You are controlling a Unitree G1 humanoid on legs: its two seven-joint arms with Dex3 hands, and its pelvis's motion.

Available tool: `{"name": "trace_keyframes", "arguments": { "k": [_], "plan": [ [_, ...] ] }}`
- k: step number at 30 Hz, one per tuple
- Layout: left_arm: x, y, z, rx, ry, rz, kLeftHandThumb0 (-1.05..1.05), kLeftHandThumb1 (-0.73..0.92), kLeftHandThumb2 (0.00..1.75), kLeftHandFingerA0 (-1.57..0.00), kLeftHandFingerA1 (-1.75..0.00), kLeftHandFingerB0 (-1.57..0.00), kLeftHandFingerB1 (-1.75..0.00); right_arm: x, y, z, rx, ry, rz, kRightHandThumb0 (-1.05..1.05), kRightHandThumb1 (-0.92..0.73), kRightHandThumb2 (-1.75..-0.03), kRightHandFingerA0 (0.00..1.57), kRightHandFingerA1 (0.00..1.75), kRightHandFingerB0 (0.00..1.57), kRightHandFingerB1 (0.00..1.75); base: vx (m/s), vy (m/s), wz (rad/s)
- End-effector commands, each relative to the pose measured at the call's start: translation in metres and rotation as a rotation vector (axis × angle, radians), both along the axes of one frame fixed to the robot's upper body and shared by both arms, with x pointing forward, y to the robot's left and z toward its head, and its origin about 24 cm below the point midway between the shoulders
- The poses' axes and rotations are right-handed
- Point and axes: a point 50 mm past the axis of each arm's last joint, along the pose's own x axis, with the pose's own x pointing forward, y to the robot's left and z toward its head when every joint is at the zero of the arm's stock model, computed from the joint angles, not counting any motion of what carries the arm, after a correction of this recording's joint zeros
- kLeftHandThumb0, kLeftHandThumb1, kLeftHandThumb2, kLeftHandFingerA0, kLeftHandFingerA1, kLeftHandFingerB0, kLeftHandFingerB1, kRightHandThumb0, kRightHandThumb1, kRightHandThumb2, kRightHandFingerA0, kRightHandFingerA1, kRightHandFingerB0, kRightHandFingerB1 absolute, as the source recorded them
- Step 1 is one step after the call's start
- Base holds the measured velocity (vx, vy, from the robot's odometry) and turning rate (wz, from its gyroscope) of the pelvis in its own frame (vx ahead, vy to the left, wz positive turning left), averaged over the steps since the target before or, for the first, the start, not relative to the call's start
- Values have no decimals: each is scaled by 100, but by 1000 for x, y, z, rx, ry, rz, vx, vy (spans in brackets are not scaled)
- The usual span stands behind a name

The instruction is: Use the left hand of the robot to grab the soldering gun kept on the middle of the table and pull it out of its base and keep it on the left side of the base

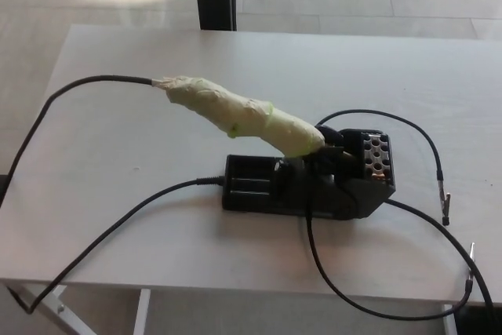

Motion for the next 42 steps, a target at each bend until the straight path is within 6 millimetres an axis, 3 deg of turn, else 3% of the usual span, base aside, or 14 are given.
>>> {"name": "trace_keyframes", "arguments": {
  "k": [1,6,7,12,13,25,27,28,29,33,36,37,38,42],
  "plan": [
    [38,27,47,98,62,-80,-65,51,86,-19,-56,-7,-47,-1,-3,3,14,-53,-23,-87,-29,-117,92,124,26,95,0,0,7],
    [83,39,107,216,-101,-123,-65,55,90,-18,-55,-4,-41,-1,-2,2,17,-53,-19,-88,-21,-116,45,167,0,152,0,0,0],
    [95,39,120,246,-128,-150,-63,56,89,-17,-54,-4,-43,-1,-1,2,20,-54,-18,-84,-30,-117,77,121,23,93,0,0,0],
    [132,29,172,284,-335,-217,-56,54,84,-19,-54,-9,-44,-2,-2,2,9,-38,-5,-89,-23,-117,64,156,0,143,0,0,0],
    [140,24,183,280,-382,-231,-57,52,83,-18,-55,-10,-44,-2,-2,2,12,-39,1,-65,-15,-107,81,116,1,75,0,0,0],
    [228,-74,291,449,-729,-676,-57,62,58,-40,-51,-25,-35,0,-2,3,2,-22,30,-94,-23,-114,62,121,21,101,0,0,0],
    [238,-95,298,491,-752,-757,-59,61,58,-40,-50,-26,-36,1,-2,3,6,-29,21,-66,-13,-106,65,108,1,76,0,0,0],
    [243,-105,299,501,-765,-793,-59,60,58,-41,-49,-26,-35,1,-2,4,-5,-17,43,-92,-27,-117,43,161,0,150,0,0,0],
    [247,-115,299,502,-777,-832,-57,60,57,-40,-50,-26,-34,2,-2,3,5,-27,28,-68,-14,-107,67,110,0,77,0,0,0],
    [253,-146,295,384,-771,-952,-60,62,58,-40,-49,-24,-34,3,-2,4,2,-22,36,-64,-8,-103,72,110,4,77,0,0,0],
    [257,-174,284,289,-738,-1048,-60,59,57,-36,-54,-25,-37,2,-2,4,9,-34,22,-91,-22,-118,42,160,0,151,0,0,0],
    [258,-182,281,317,-701,-1086,-63,60,58,-42,-54,-27,-37,3,-2,5,-28,3,60,-67,-8,-103,70,111,1,76,0,0,0],
    [260,-191,273,326,-670,-1133,-63,60,58,-45,-51,-28,-38,2,-2,4,-10,-12,34,-88,-24,-110,43,161,0,153,0,0,0],
    [261,-214,255,294,-631,-1223,-60,58,58,-43,-54,-28,-39,2,-2,4,4,-28,22,-88,-20,-114,48,158,0,151,0,0,0]
  ]
}}
